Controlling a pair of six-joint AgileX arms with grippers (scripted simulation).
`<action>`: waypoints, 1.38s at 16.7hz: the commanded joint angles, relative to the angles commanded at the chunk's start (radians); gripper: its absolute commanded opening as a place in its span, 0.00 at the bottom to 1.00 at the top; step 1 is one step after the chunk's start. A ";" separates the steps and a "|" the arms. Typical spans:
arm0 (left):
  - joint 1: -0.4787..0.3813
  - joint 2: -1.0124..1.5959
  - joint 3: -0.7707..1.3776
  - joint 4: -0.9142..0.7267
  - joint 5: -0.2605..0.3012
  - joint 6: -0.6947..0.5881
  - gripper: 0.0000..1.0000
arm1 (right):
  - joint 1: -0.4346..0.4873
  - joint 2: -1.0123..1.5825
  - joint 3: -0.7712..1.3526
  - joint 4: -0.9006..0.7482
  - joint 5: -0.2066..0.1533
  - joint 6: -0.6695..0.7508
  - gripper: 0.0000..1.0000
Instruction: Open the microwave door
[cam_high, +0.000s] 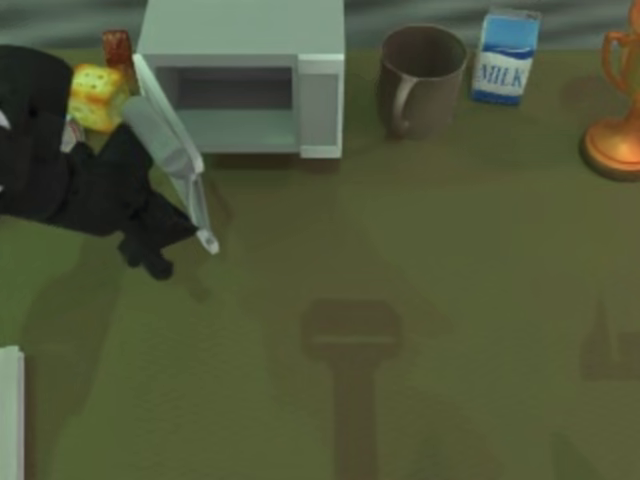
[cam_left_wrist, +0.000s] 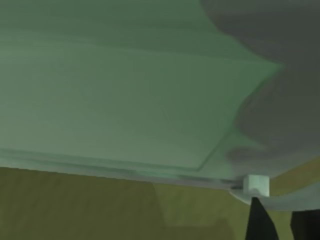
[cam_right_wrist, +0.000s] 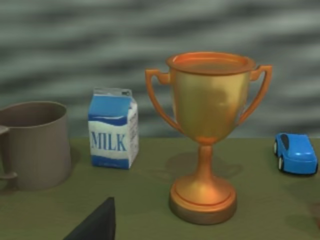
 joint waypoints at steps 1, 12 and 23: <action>0.005 0.000 0.005 -0.005 0.006 0.013 0.00 | 0.000 0.000 0.000 0.000 0.000 0.000 1.00; 0.022 0.006 0.013 -0.031 0.022 0.054 0.00 | 0.000 0.000 0.000 0.000 0.000 0.000 1.00; 0.022 0.006 0.013 -0.031 0.022 0.054 0.00 | 0.000 0.000 0.000 0.000 0.000 0.000 1.00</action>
